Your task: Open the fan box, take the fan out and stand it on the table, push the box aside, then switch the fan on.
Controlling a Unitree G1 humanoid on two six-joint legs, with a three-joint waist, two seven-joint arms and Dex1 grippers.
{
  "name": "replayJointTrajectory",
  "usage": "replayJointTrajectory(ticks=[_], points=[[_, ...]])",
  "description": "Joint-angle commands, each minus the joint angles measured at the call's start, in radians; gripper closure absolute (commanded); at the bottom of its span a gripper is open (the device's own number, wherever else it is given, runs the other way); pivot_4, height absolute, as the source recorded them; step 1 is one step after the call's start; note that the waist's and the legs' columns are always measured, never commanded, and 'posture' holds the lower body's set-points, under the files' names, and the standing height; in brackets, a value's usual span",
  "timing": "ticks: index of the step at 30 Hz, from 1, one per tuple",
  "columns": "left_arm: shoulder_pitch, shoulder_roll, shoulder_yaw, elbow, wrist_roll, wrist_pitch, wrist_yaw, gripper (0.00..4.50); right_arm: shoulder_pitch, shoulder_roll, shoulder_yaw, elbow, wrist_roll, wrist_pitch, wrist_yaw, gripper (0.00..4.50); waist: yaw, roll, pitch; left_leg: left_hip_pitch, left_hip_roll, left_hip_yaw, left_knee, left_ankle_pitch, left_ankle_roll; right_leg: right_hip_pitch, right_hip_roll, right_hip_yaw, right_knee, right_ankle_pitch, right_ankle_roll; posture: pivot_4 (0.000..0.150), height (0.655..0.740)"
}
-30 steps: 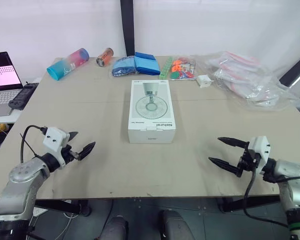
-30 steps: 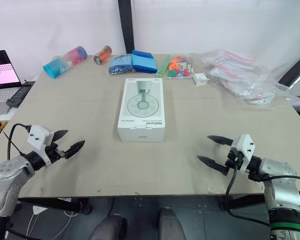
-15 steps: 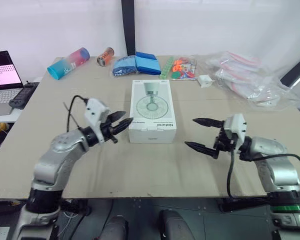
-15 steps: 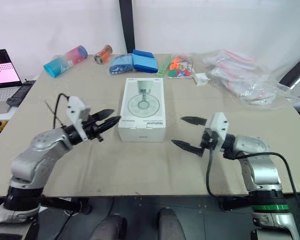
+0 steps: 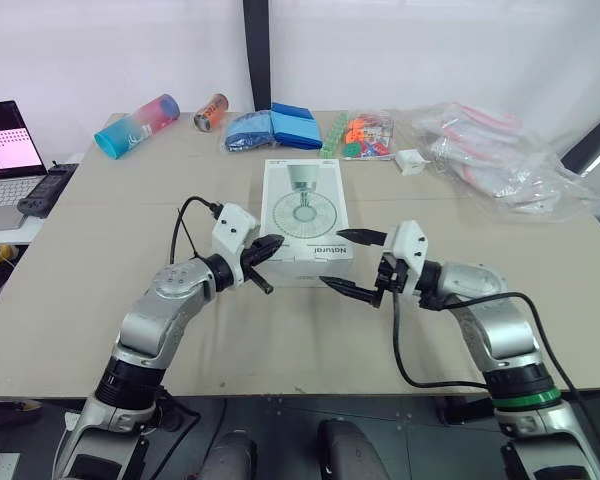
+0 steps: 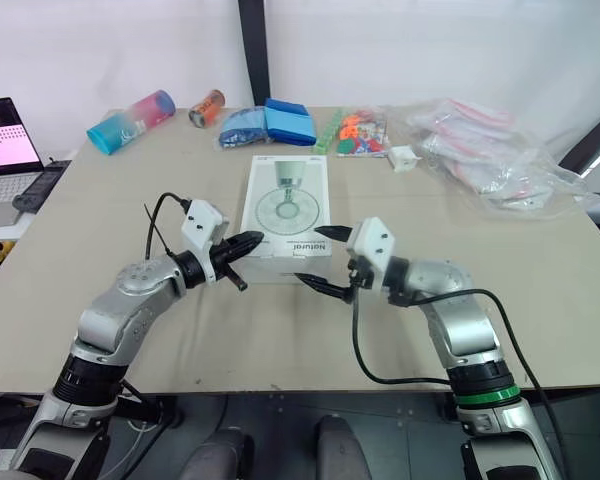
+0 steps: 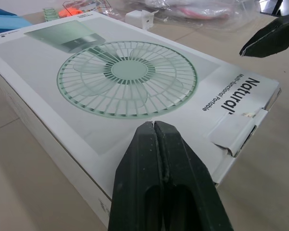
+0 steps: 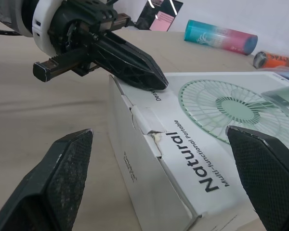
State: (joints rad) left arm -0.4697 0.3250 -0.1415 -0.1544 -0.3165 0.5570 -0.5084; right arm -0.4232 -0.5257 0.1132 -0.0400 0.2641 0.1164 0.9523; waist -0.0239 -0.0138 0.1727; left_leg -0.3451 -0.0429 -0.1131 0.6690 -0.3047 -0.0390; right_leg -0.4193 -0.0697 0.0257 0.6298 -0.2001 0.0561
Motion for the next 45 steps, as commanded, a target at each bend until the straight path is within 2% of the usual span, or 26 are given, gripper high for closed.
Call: replayJointTrajectory(ticks=[1, 9, 23, 45], points=[[-0.006, -0.011, 0.001, 0.007, 0.013, 0.021, 0.011, 4.39, -0.056, 0.01, 0.024, -0.044, -0.047, -0.006, -0.027, 0.0, 0.0, 0.0, 0.0, 0.0, 0.0, 0.0, 0.0, 0.0, 0.0, 0.0, 0.0, 0.0, 0.0, 0.0, 0.0, 0.15, 0.74], [0.023, -0.034, -0.002, -0.021, 0.013, 0.041, 0.03, 4.39, -0.149, 0.007, 0.099, 0.008, -0.176, -0.09, -0.028, 0.0, 0.0, 0.0, 0.0, 0.0, 0.0, 0.0, 0.0, 0.0, 0.0, 0.0, 0.0, 0.0, 0.0, 0.0, 0.0, 0.15, 0.74], [0.027, -0.039, -0.01, -0.012, 0.043, 0.045, 0.044, 4.39, -0.203, 0.0, 0.108, 0.082, -0.249, -0.116, -0.041, 0.0, 0.0, 0.0, 0.0, 0.0, 0.0, 0.0, 0.0, 0.0, 0.0, 0.0, 0.0, 0.0, 0.0, 0.0, 0.0, 0.15, 0.74], [0.029, -0.042, -0.021, 0.003, 0.057, 0.028, 0.026, 4.39, -0.234, -0.005, 0.045, 0.13, -0.262, -0.189, -0.136, 0.0, 0.0, 0.0, 0.0, 0.0, 0.0, 0.0, 0.0, 0.0, 0.0, 0.0, 0.0, 0.0, 0.0, 0.0, 0.0, 0.15, 0.74]])
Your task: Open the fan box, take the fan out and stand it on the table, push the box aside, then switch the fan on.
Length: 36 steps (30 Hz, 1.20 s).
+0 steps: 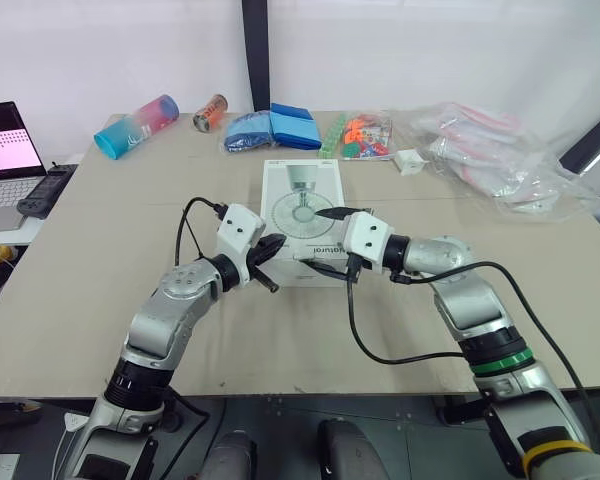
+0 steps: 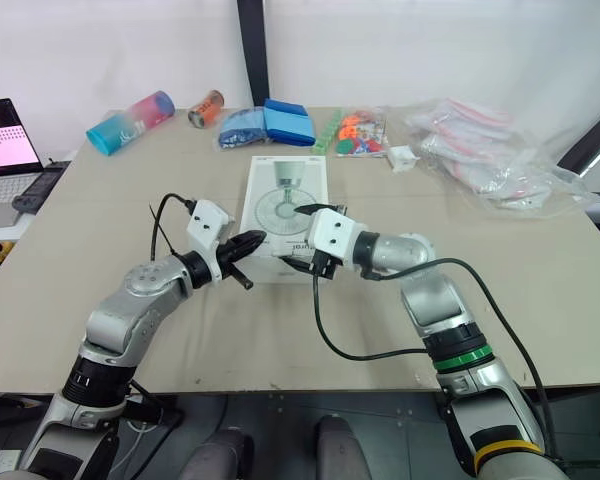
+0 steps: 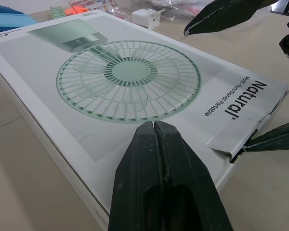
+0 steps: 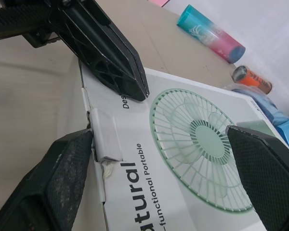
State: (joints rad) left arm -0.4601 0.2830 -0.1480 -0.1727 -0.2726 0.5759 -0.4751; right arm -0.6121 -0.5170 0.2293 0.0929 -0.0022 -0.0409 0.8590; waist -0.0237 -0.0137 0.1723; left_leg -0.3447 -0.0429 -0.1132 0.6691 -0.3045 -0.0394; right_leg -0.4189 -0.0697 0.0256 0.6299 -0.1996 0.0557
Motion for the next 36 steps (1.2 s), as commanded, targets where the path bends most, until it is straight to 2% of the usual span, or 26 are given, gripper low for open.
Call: replayJointTrajectory(ticks=[1, 14, 20, 25, 31, 36], points=[[0.02, 0.0, -0.015, 0.02, 0.013, 0.008, -0.009, 4.39, -0.049, -0.019, -0.077, 0.002, 0.003, -0.041, -0.048, 0.0, 0.0, 0.0, 0.0, 0.0, 0.0, 0.0, 0.0, 0.0, 0.0, 0.0, 0.0, 0.0, 0.0, 0.0, 0.0, 0.15, 0.74], [0.027, 0.003, -0.016, 0.035, 0.017, -0.003, -0.021, 4.39, -0.12, -0.024, -0.162, 0.039, 0.044, -0.059, -0.102, 0.0, 0.0, 0.0, 0.0, 0.0, 0.0, 0.001, 0.0, 0.0, 0.0, 0.0, 0.0, 0.0, 0.0, 0.0, 0.0, 0.15, 0.74], [0.025, 0.002, -0.014, 0.04, 0.016, -0.004, -0.02, 4.39, -0.042, -0.035, -0.167, -0.036, 0.206, 0.113, 0.023, 0.0, 0.0, 0.0, 0.0, 0.0, 0.0, 0.0, 0.0, 0.0, 0.0, 0.0, 0.0, 0.0, 0.0, 0.0, 0.0, 0.15, 0.74], [0.026, 0.004, -0.012, 0.04, 0.016, -0.002, -0.018, 4.39, 0.057, -0.113, -0.151, -0.132, 0.301, 0.246, 0.181, 0.0, 0.0, 0.0, 0.0, 0.0, 0.0, 0.0, 0.0, 0.0, 0.001, 0.0, 0.0, 0.0, 0.0, 0.0, 0.0, 0.15, 0.74], [0.026, 0.005, -0.01, 0.039, 0.013, 0.006, -0.017, 4.39, 0.129, -0.157, -0.137, -0.214, 0.337, 0.301, 0.263, 0.0, -0.001, 0.001, 0.0, 0.001, 0.001, 0.001, 0.0, -0.001, 0.001, 0.001, 0.001, 0.0, 0.0, 0.0, 0.0, 0.15, 0.74], [0.023, 0.002, -0.012, 0.041, 0.013, 0.007, -0.017, 4.39, 0.181, -0.175, -0.081, -0.216, 0.263, 0.246, 0.283, 0.0, 0.0, 0.0, 0.0, 0.001, 0.0, 0.0, 0.0, -0.001, 0.001, 0.002, 0.001, 0.0, 0.0, -0.001, 0.001, 0.15, 0.74]])
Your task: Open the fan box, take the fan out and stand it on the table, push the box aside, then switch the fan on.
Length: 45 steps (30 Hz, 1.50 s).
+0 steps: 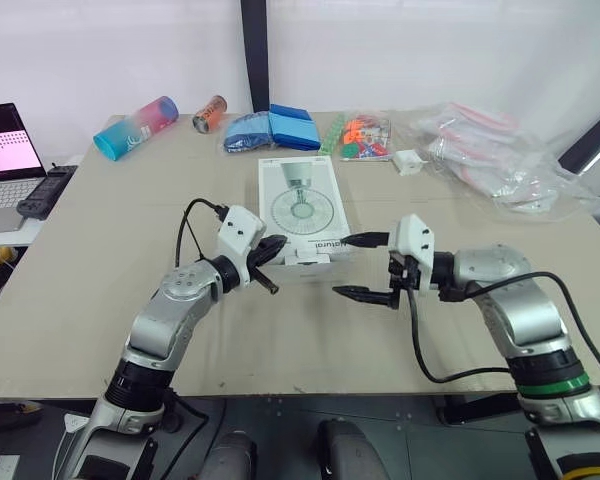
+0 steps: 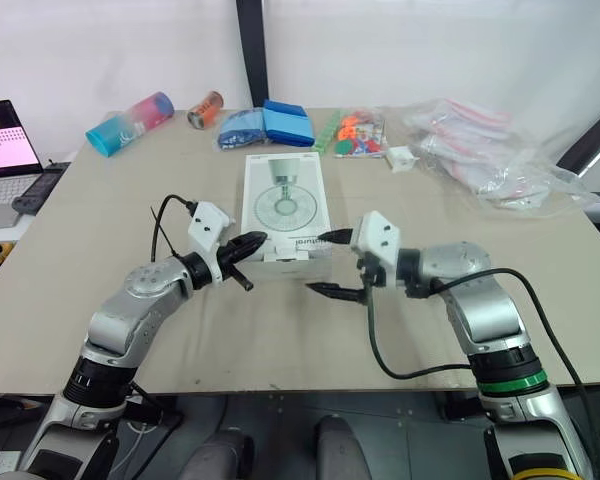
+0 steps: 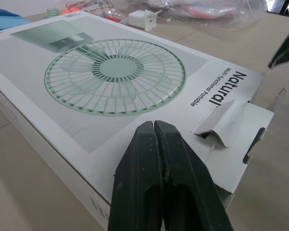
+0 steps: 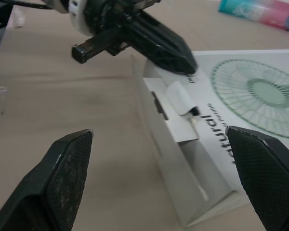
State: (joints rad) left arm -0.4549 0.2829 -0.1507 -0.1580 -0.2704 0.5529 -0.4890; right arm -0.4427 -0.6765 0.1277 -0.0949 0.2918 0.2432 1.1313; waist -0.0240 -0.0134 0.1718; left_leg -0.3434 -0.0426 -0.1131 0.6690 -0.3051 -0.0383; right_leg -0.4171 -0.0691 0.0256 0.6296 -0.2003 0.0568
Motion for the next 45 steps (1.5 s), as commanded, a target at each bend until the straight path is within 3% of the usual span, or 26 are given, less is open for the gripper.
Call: replayJointTrajectory(ticks=[1, 9, 19, 33, 45], points=[[0.017, 0.002, -0.01, 0.027, 0.011, 0.03, -0.003, 4.39, 0.018, -0.016, 0.029, -0.027, -0.043, -0.047, 0.01, 0.0, 0.0, 0.0, 0.0, 0.0, 0.0, 0.0, 0.0, 0.0, 0.0, 0.0, 0.0, 0.0, 0.0, 0.0, 0.0, 0.15, 0.74], [0.008, 0.001, -0.009, 0.025, 0.009, 0.033, -0.004, 4.39, 0.043, -0.034, 0.055, -0.055, -0.058, -0.03, 0.034, 0.0, 0.0, 0.0, 0.0, 0.004, 0.0, 0.0, 0.0, 0.0, 0.0, 0.004, 0.0, 0.0, 0.0, -0.003, 0.005, 0.15, 0.74], [0.003, -0.001, 0.003, 0.035, 0.004, 0.036, -0.002, 4.39, 0.13, -0.129, 0.088, -0.188, 0.008, 0.218, 0.09, 0.0, 0.0, 0.0, 0.0, 0.005, 0.0, -0.002, 0.0, 0.0, 0.0, 0.006, 0.0, -0.001, -0.001, -0.005, 0.007, 0.15, 0.74], [-0.029, -0.018, 0.039, 0.024, -0.032, 0.073, -0.008, 4.39, 0.088, -0.017, -0.072, 0.008, 0.018, 0.191, -0.105, 0.0, 0.001, -0.001, 0.0, 0.005, 0.0, -0.002, 0.0, 0.0, 0.0, 0.006, 0.0, -0.001, -0.001, -0.005, 0.007, 0.15, 0.74], [-0.02, -0.018, 0.024, 0.002, -0.034, 0.083, -0.007, 4.39, 0.054, 0.097, -0.038, 0.097, -0.052, 0.121, -0.207, 0.0, 0.001, -0.001, 0.0, 0.004, -0.001, -0.003, 0.0, -0.001, -0.001, 0.006, 0.0, -0.001, -0.001, -0.003, 0.004, 0.15, 0.74]])
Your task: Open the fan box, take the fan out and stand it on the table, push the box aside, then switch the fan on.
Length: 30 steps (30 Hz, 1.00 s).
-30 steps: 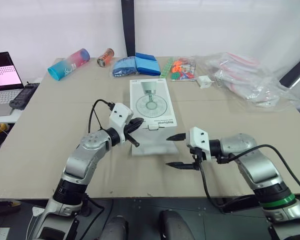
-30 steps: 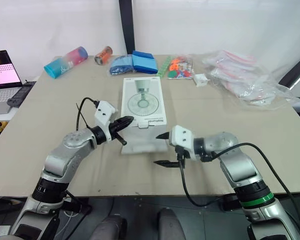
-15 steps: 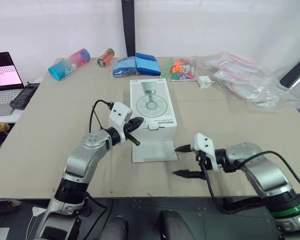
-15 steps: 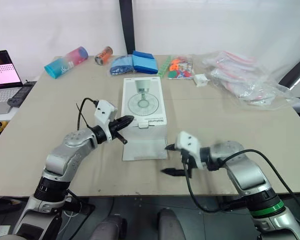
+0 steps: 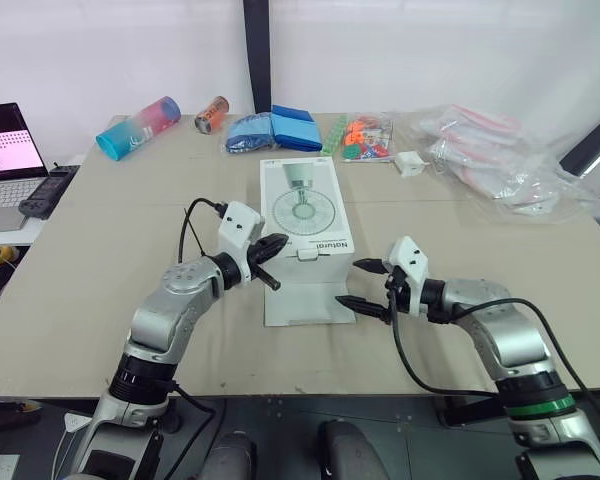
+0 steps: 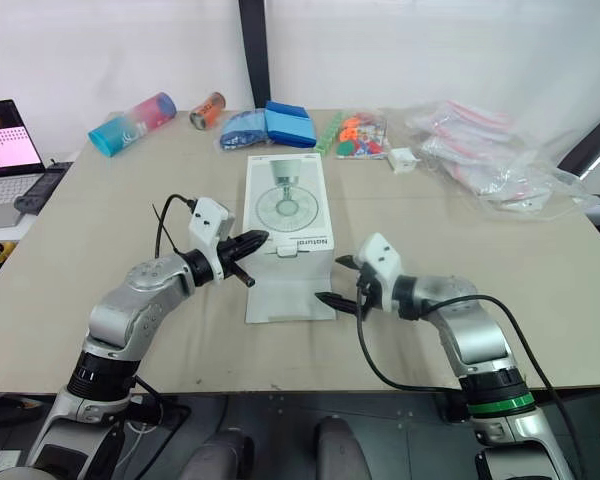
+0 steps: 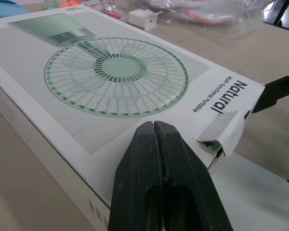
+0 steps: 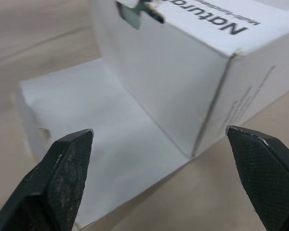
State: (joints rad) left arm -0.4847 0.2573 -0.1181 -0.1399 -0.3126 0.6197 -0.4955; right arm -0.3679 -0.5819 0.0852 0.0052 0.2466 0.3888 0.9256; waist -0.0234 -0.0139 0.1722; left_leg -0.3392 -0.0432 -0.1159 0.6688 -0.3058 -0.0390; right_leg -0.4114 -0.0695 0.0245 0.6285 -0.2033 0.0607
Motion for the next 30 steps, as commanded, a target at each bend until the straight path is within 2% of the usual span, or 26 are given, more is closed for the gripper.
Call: replayJointTrajectory(ticks=[1, 22, 30], points=[[0.011, 0.008, -0.01, -0.017, 0.01, 0.016, 0.0, 4.39, -0.023, 0.002, 0.006, -0.003, -0.004, -0.025, 0.008, 0.0, 0.0, 0.0, 0.0, 0.0, 0.0, 0.0, 0.0, 0.0, 0.0, 0.0, 0.0, 0.0, 0.0, 0.001, -0.001, 0.15, 0.74], [0.019, 0.005, -0.019, -0.017, 0.016, 0.01, 0.007, 4.39, 0.041, -0.058, -0.012, -0.113, 0.088, 0.05, 0.113, 0.0, 0.0, 0.0, 0.0, 0.0, 0.0, 0.0, 0.0, 0.0, 0.0, 0.0, 0.0, 0.0, 0.0, -0.002, 0.003, 0.15, 0.74], [0.017, 0.007, -0.019, -0.019, 0.015, 0.011, 0.002, 4.39, 0.055, -0.082, -0.057, -0.169, 0.196, 0.119, 0.153, 0.0, 0.0, 0.0, 0.0, 0.0, 0.0, 0.0, 0.0, 0.0, 0.0, 0.0, 0.0, 0.0, 0.0, -0.002, 0.003, 0.15, 0.74]])
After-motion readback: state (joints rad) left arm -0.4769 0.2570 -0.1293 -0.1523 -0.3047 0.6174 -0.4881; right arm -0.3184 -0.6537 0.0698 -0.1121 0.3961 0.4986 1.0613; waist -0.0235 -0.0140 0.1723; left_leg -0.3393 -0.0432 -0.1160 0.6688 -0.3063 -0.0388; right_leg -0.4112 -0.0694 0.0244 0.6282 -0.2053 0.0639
